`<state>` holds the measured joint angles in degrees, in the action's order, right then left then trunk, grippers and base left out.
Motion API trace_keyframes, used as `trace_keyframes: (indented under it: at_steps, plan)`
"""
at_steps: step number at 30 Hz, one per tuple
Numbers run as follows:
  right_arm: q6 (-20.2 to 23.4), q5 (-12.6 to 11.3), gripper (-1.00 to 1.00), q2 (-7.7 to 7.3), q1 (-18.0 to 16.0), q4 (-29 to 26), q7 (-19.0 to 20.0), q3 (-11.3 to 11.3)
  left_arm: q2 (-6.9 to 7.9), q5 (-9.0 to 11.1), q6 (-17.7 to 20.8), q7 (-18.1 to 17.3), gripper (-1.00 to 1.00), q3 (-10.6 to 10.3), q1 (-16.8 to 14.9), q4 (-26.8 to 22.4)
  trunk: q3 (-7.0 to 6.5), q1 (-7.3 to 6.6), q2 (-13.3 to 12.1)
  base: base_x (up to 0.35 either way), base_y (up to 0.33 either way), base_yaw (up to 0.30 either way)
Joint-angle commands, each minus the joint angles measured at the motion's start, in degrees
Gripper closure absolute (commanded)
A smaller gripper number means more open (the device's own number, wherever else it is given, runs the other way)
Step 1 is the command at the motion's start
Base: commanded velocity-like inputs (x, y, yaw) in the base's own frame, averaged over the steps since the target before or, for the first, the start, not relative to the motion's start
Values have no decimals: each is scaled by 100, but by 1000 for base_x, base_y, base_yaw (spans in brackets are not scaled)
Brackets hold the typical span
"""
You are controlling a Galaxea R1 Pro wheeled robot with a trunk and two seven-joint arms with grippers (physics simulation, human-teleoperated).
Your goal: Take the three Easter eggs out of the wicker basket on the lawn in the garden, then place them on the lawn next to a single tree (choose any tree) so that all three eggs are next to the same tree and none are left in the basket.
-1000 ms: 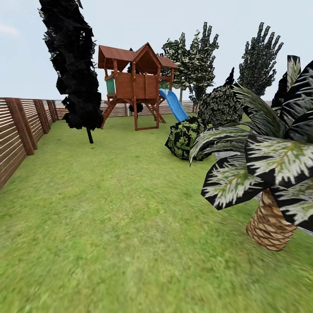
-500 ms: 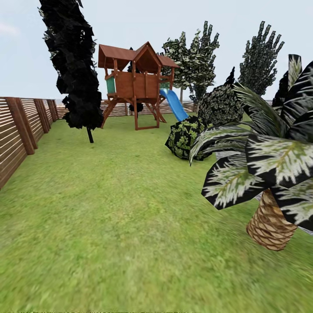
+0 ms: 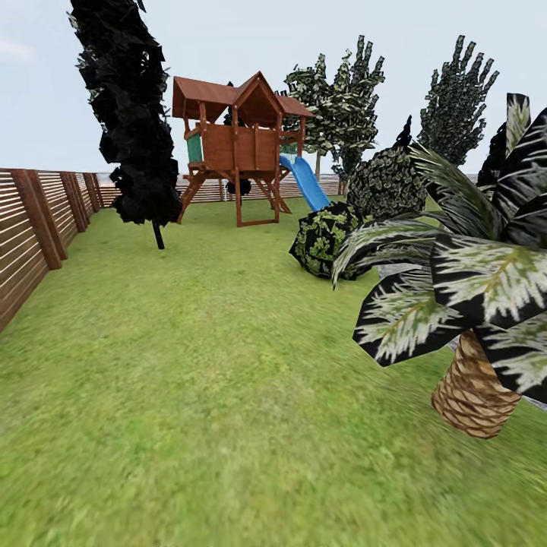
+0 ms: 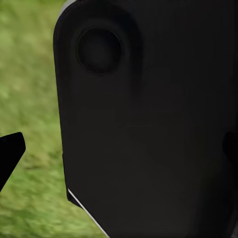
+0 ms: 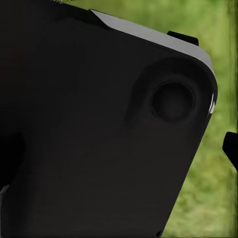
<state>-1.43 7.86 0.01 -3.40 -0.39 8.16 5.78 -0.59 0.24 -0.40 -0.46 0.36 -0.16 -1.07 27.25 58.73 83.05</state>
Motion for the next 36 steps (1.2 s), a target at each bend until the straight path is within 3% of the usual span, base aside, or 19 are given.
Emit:
trace_keyframes:
  at_steps: [1,16,36]
  plan:
    - [-15,27,-100,6,-3,-2,-63,44,-1,2,-4,-5,-100,2,-2,0,6,0,3,0,0,0]
    - [-90,23,-100,-2,-3,-18,-253,30,3,4,-4,-6,-100,0,-2,0,6,0,3,0,0,0]
    - [-112,31,-100,-5,-3,-18,-251,32,-3,2,-4,-6,-100,0,-2,-7,189,0,3,0,0,129]
